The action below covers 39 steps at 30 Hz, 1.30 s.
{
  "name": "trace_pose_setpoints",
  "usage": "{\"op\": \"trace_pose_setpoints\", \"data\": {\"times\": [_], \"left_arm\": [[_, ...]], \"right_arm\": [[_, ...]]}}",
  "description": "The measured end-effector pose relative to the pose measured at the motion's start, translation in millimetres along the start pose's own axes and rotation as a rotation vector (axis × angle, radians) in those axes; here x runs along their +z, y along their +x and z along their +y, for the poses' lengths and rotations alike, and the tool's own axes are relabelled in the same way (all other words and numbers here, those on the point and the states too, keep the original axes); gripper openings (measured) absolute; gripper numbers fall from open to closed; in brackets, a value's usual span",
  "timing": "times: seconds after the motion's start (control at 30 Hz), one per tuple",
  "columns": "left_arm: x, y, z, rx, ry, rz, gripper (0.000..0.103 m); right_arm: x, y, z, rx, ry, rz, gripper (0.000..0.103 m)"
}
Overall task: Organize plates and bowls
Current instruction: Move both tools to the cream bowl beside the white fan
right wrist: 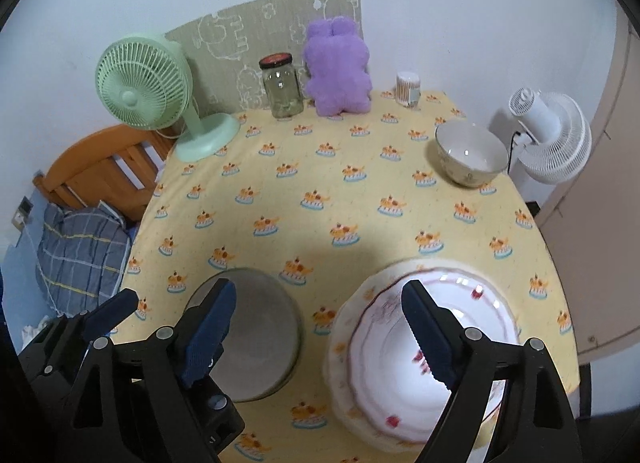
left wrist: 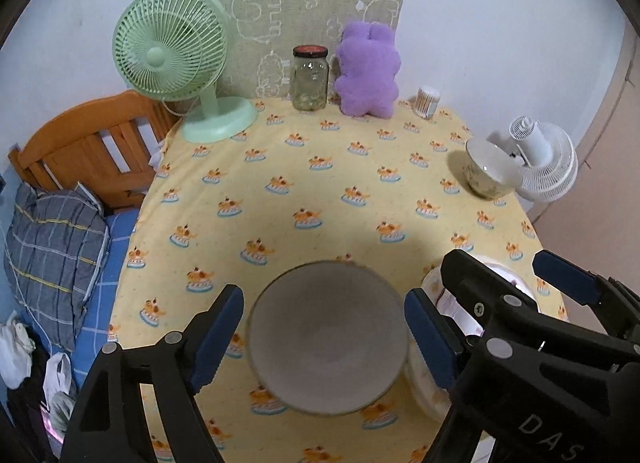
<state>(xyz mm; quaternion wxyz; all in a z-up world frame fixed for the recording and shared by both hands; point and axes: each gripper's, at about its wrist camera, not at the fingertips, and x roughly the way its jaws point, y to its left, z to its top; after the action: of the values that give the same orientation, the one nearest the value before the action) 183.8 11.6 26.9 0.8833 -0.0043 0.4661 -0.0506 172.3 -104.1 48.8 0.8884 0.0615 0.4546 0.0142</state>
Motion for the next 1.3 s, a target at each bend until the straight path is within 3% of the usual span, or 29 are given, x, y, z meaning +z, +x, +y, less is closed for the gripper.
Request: {"op": "trace_pose_setpoints", "data": {"times": [0.23, 0.57, 0.77, 1.3], "left_arm": [[19.4, 6.6, -39.6, 0.047, -0.043, 0.000, 0.086], [52.5, 26.7, -104.2, 0.036, -0.044, -0.010, 0.086], [70.7, 47.3, -142.8, 0.048, -0.059, -0.009, 0.086], [121.7, 113.7, -214.8, 0.080, -0.088, -0.004, 0.086]], "right_arm": [[26.3, 1.8, -36.4, 0.000, -0.055, 0.011, 0.087], [61.5, 7.7, -102.0, 0.026, -0.050, -0.007, 0.087], [82.8, 19.9, -141.3, 0.045, -0.067, -0.007, 0.087], [137.3, 69.7, -228.9, -0.003, -0.077, 0.000, 0.087]]}}
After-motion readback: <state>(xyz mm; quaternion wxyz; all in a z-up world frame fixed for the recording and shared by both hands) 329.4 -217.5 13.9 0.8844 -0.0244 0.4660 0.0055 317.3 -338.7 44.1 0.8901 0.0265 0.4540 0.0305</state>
